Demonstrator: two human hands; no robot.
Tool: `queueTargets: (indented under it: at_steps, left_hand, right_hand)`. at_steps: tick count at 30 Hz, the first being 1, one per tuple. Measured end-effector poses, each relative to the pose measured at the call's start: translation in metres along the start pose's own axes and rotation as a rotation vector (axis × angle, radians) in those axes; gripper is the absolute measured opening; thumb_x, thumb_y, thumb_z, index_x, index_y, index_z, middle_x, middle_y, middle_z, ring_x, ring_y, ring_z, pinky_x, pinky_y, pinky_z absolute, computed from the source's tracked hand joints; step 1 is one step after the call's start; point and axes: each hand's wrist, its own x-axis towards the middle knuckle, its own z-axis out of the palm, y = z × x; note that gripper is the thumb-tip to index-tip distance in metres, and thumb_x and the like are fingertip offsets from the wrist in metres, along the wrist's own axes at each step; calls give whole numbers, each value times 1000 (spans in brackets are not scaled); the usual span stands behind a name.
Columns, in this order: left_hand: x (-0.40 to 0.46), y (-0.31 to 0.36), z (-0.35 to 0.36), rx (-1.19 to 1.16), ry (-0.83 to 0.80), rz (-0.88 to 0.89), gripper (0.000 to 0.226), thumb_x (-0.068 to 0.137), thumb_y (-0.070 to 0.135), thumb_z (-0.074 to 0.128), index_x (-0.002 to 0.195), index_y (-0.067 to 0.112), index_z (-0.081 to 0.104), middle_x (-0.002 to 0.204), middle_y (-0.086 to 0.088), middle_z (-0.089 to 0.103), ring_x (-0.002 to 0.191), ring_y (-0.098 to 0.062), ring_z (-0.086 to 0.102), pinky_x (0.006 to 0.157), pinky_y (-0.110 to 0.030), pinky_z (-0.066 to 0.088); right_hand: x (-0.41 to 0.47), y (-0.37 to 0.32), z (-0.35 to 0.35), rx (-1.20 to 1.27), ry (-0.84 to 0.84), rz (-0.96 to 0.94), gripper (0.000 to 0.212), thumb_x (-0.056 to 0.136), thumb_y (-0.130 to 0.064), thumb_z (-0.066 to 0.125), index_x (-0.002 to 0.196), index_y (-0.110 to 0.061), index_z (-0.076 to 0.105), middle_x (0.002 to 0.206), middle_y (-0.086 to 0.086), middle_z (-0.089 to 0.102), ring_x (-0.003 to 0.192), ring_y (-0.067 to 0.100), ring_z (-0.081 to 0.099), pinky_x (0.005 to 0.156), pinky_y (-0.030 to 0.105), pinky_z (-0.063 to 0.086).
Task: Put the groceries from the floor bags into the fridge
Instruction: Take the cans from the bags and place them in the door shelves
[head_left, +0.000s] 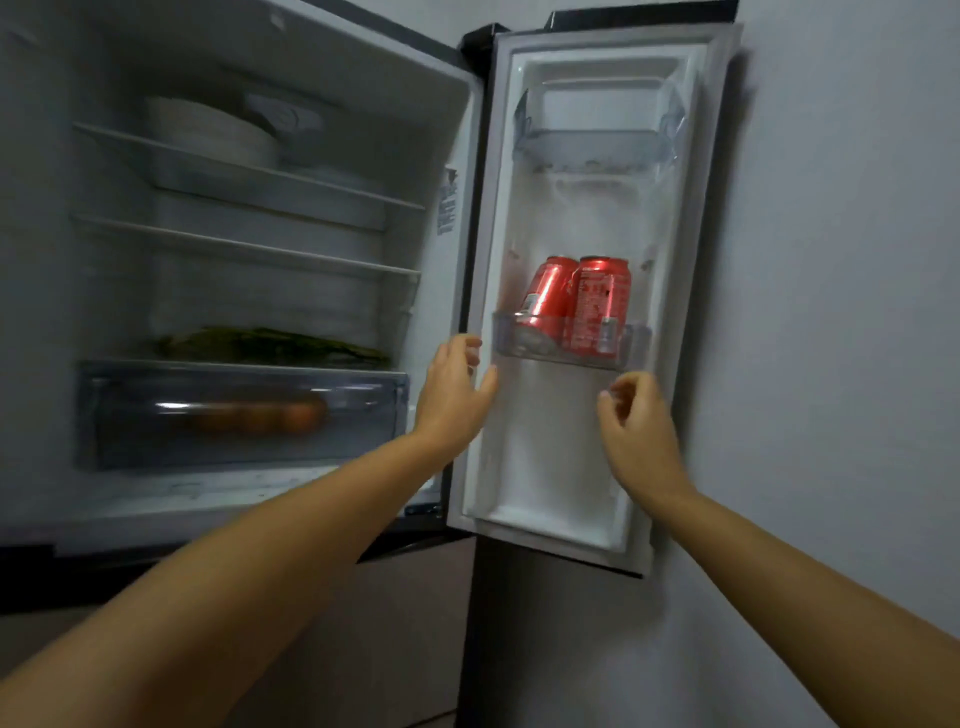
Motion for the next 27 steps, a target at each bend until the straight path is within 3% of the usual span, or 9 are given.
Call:
queueTargets:
  at_steps: [4, 11, 14, 16, 20, 22, 24, 27]
  left_hand:
    - [-78, -55, -47, 130, 31, -101, 29, 94, 20, 53, 122, 16, 49, 111, -3, 54, 99, -17, 56, 88, -36, 51]
    - [-191, -125, -186, 397, 154, -308, 22, 93, 17, 52, 115, 12, 55, 99, 2, 55, 89, -15, 57, 77, -29, 48]
    - [-229, -145, -252, 505, 215, -357, 19, 91, 14, 54, 108, 9, 58, 99, -2, 60, 88, -17, 58, 80, -31, 46]
    - [-255, -156, -300, 568, 88, -471, 17, 91, 15, 54, 104, 8, 61, 99, -7, 65, 87, -20, 59, 79, -29, 45]
    - [-311, -167, -401, 598, -437, -940, 17, 91, 21, 49, 94, 12, 64, 89, -9, 61, 78, -17, 56, 62, -24, 46]
    - [-327, -168, -452, 637, -308, -1080, 18, 90, 18, 48, 89, 9, 64, 84, -10, 63, 70, -18, 55, 51, -19, 40]
    - [-327, -168, -503, 593, 25, -1135, 19, 92, 14, 47, 77, 9, 58, 74, -10, 60, 59, -19, 52, 43, -19, 36]
    - [-297, -164, -562, 500, 481, -977, 24, 96, 19, 43, 77, 10, 55, 85, -17, 61, 67, -23, 54, 57, -24, 40]
  right_hand:
    - [-62, 6, 59, 29, -306, -18, 15, 94, -18, 51, 109, -14, 48, 92, 1, 52, 71, 7, 49, 64, 23, 41]
    - [-168, -76, 171, 250, -674, -80, 16, 96, -16, 49, 111, -10, 51, 90, 2, 51, 69, 6, 48, 61, 15, 40]
    - [-207, -123, 216, 279, -787, -213, 19, 96, -20, 49, 114, -14, 53, 101, -3, 52, 83, 10, 55, 72, 24, 47]
    - [-226, -163, 239, 285, -837, -323, 19, 95, -22, 49, 113, -17, 54, 106, -4, 53, 92, 14, 57, 78, 32, 50]
    - [-249, -260, 277, 382, -792, -575, 23, 92, -16, 52, 113, -10, 59, 111, 4, 57, 104, 21, 54, 87, 34, 46]
    - [-257, -309, 292, 434, -740, -676, 27, 88, -16, 53, 113, -8, 60, 112, 8, 58, 105, 26, 54, 89, 40, 46]
    - [-266, -348, 302, 452, -691, -742, 31, 87, -16, 53, 116, -8, 58, 116, 8, 58, 105, 26, 53, 89, 41, 45]
    - [-282, -382, 317, 356, -622, -843, 38, 89, -20, 52, 125, -11, 54, 122, 7, 56, 108, 25, 53, 91, 39, 41]
